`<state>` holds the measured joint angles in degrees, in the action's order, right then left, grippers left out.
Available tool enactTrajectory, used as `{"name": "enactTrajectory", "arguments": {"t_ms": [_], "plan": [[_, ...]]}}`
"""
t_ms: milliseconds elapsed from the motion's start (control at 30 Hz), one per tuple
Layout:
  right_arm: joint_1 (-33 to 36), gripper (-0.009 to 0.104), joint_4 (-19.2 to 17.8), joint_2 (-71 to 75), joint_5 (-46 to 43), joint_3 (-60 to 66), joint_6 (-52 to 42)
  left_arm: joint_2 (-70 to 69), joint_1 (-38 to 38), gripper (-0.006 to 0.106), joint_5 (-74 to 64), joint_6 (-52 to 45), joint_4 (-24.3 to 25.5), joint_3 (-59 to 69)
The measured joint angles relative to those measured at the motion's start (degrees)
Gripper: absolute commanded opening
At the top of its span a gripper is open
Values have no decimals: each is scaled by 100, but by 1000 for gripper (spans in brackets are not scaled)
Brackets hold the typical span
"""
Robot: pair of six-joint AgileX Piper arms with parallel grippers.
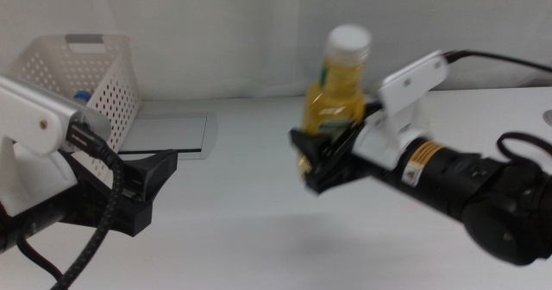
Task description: Use arms to grab the bottles and put them into the dustbin to the left of the table.
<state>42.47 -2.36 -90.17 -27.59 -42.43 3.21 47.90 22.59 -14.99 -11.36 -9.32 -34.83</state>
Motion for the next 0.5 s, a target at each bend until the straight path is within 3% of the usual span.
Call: {"name": "enactTrajectory", "arguments": {"t_ms": [267, 500], "plan": [[332, -2, 193, -360, 407, 0, -21, 0, 0, 85, 0, 0, 0, 0], [332, -2, 326, -1170, -53, 0, -21, 0, 0, 85, 0, 0, 0, 0]]}}
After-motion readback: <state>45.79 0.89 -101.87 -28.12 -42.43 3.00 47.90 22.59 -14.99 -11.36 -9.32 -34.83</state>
